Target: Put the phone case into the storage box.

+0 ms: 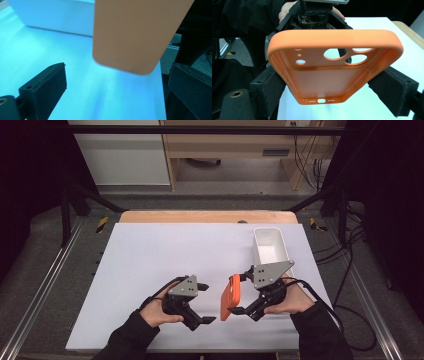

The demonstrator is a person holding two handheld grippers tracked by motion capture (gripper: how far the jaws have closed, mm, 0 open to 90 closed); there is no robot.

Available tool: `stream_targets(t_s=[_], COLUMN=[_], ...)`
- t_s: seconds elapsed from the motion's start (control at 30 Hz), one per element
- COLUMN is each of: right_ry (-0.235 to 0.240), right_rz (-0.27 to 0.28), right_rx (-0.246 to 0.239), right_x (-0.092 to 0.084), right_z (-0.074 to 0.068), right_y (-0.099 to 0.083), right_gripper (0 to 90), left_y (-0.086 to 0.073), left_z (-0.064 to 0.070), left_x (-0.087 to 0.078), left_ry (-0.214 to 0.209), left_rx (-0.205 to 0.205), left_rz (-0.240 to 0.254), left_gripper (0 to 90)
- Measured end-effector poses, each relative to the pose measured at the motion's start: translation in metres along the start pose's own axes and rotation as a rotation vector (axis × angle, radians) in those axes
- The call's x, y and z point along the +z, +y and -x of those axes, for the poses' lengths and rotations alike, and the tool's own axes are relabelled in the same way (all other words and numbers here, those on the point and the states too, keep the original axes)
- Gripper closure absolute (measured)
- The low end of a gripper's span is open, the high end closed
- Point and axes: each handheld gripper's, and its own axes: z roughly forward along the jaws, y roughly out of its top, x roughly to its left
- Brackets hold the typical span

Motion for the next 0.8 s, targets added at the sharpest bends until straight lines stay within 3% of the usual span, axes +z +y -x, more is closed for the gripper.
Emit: stream_targets(t_s=[0.43, 0.8], right_ry=[-0.061, -0.123], right_rz=[0.032, 0.06], right_rx=[0.029, 0.046], right_x=[-0.021, -0.037], right_z=[0.003, 0.006], right_y=[0.002, 0.004], right_gripper=[16.0, 15.9], left_y=[-0.029, -0.051], left_z=[-0.016, -0.023], left_x=[-0.033, -0.056], left_ry=[0.143, 0.236], left_rx=[-0.127, -0.192], left_rz=[0.049, 0.078], left_gripper=[0.5, 0.5])
